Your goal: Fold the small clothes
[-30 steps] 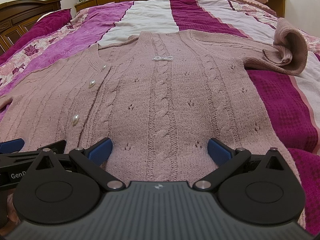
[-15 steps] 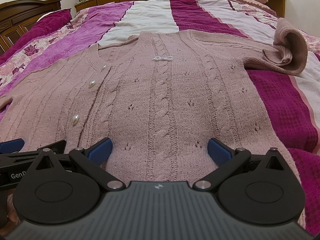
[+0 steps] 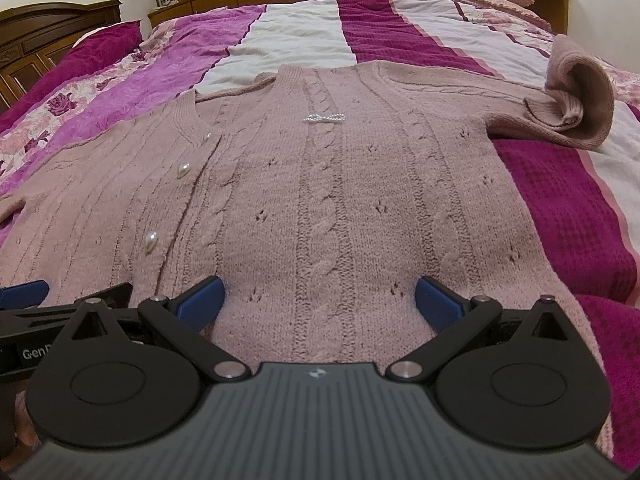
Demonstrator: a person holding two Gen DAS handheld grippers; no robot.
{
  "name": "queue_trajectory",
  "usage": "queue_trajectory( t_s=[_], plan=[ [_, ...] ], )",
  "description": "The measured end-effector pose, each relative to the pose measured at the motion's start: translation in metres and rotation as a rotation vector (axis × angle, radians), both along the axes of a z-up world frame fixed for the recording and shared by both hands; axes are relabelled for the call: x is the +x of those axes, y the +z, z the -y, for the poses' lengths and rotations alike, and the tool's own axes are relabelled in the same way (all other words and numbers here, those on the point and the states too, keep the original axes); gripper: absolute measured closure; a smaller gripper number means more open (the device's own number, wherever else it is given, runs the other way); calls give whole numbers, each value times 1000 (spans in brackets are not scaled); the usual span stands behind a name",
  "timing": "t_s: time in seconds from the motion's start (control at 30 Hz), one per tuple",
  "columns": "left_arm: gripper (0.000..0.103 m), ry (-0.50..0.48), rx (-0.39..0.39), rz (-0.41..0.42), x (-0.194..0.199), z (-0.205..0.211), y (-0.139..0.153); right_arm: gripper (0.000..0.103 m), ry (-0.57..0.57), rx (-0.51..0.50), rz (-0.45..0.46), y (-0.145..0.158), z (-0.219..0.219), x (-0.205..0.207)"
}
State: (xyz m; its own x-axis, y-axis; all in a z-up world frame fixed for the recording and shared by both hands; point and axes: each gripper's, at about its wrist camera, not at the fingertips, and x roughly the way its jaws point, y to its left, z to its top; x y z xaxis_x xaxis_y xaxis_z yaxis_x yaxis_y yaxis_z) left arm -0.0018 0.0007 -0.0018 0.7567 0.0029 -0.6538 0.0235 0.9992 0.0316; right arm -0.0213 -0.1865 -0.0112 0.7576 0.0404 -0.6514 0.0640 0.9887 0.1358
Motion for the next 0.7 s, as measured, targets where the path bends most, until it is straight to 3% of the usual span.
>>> queue_trajectory(
  t_s=[0.43,0.7],
  plan=[
    [0,-3,3,-7,0,-2,5,0,14,7,-31,4,4,7],
    [0,-4,-57,-60,6,-12,20,0,47,101,-30,29,34,13]
  ],
)
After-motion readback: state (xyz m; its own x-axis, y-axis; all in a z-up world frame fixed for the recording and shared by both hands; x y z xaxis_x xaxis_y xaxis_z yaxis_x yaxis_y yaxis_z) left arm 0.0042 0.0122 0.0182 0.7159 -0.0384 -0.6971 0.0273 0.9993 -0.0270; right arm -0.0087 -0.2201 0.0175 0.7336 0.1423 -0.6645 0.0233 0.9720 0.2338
